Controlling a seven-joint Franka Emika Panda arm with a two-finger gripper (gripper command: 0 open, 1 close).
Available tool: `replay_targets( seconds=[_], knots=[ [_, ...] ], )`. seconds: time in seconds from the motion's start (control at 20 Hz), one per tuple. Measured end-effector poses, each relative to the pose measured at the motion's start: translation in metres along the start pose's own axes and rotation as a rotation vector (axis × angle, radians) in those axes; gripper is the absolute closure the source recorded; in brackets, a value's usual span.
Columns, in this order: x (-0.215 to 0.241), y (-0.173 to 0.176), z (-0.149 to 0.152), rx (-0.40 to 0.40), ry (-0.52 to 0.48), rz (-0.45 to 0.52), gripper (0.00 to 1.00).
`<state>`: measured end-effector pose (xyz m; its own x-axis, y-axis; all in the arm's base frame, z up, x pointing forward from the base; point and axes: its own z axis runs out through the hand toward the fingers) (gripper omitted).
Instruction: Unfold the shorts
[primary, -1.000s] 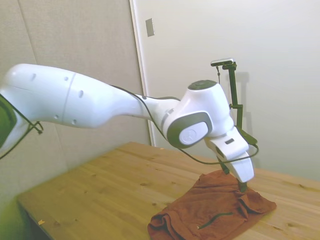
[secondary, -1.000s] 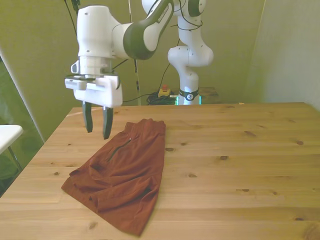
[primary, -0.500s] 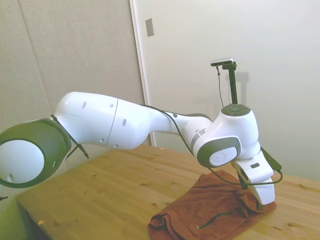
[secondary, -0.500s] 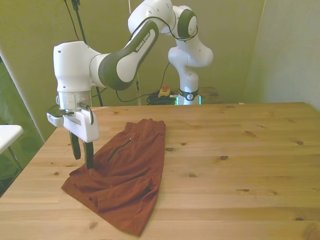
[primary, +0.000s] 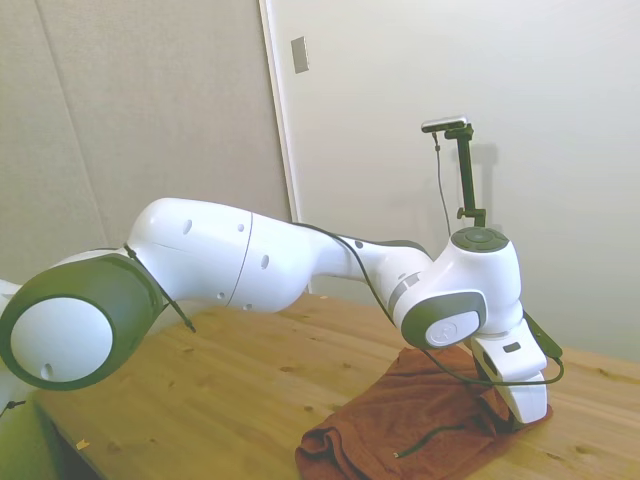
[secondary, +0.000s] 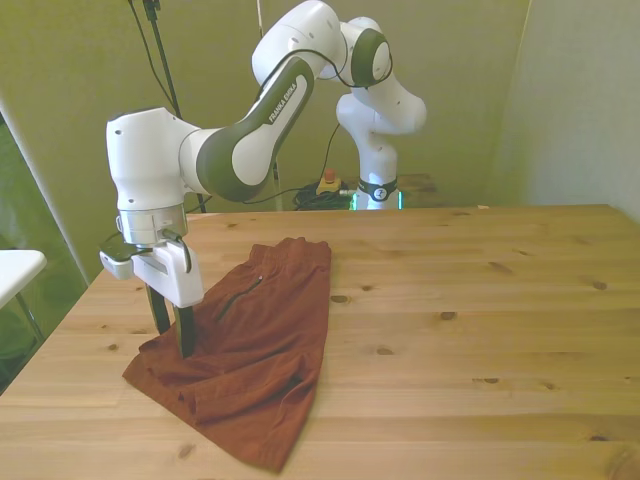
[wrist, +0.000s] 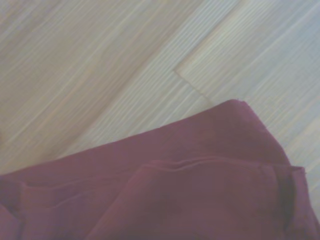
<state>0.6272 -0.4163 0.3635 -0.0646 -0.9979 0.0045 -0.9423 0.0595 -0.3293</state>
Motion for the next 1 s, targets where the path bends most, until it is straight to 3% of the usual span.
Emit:
replay_targets(
  seconds=[1.0],
  knots=[
    [-0.0035,0.0042,0.0088,-0.004,-0.026,-0.017,1.0]
  ],
)
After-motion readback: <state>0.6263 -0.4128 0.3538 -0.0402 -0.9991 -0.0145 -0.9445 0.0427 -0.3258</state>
